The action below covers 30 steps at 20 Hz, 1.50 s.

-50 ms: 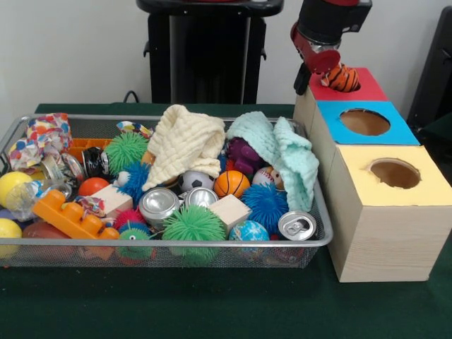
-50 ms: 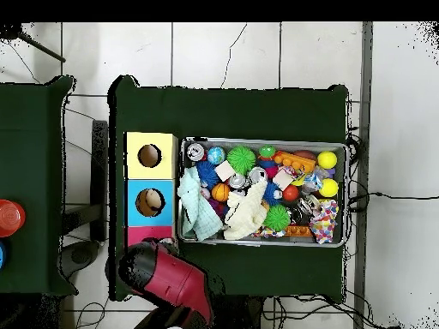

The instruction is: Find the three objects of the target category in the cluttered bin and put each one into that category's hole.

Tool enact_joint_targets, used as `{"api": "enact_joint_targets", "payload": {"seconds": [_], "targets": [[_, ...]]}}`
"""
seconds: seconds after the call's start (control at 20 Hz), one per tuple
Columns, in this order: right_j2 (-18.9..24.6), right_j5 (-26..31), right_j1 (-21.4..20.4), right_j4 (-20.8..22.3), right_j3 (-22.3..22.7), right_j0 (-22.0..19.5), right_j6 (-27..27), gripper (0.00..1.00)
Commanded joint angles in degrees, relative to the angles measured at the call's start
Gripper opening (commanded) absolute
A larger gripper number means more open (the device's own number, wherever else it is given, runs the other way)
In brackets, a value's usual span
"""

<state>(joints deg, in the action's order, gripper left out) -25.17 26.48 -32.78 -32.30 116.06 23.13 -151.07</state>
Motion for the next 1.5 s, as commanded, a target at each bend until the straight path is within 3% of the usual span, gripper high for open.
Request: {"api": "enact_joint_targets", "payload": {"seconds": [0.05,0.4,0.55,0.75,1.0,1.5], "targets": [[1.5,5.5,0.2,-1.2,-1.7,-1.2,-12.6,0.0],[1.4,4.9,-0.3,-0.3,-2.4,-5.2,-8.5,0.0],[2.2,2.5,1.5,-1.0,-2.8,-5.2,-9.6,0.0],[2.3,3.5,1.7,-0.9,-3.6,-4.0,-11.2,0.0],[2.9,2.9,0.5,-0.4,-1.8,-4.6,-9.3,0.0],[5.9,-2.5,2.2,-1.0,0.5,-5.9,-8.2,0.0]]}}
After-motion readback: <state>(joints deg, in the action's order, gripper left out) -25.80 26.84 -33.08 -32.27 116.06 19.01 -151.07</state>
